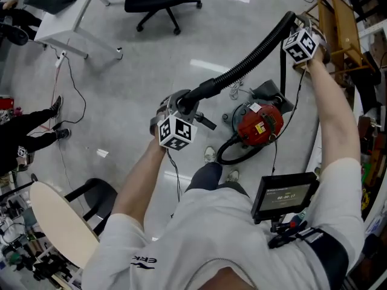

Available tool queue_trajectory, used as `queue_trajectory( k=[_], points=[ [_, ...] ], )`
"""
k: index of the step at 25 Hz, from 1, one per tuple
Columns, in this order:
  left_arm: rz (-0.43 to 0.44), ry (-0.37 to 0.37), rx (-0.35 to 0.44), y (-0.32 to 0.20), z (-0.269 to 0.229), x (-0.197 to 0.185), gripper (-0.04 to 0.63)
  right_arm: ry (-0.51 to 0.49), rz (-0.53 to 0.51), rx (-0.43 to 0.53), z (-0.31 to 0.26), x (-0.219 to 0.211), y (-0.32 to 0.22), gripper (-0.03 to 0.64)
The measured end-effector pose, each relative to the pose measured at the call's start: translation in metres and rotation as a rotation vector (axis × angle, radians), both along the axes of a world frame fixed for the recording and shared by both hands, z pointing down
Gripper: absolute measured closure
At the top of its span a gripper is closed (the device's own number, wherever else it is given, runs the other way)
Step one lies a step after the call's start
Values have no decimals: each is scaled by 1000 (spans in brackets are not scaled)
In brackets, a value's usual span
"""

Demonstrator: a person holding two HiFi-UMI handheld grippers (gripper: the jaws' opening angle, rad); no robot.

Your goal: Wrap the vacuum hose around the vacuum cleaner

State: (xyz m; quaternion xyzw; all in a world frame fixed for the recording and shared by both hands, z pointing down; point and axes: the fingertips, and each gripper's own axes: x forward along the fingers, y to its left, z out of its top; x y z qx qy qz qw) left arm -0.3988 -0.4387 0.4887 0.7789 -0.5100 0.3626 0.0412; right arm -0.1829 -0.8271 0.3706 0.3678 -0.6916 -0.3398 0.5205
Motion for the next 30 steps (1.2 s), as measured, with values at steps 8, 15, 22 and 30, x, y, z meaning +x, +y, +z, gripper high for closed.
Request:
queue_trajectory(
  k=[8,15,22,30],
  points=[
    [-99,-61,-48,40,24,-71,459,-77,-59,-114,60,-94,17,506],
    [-190,-105,-109,96,39,-117,459,-127,-129,-262,125,-171,57,511],
    [-223,-120,-175,141,62,-125,459,-171,-147,-373,176,-205,88,520],
    [-235,-113,-226,180,73,-113,457,-128,-232,-407,218,-226,138,520]
  ],
)
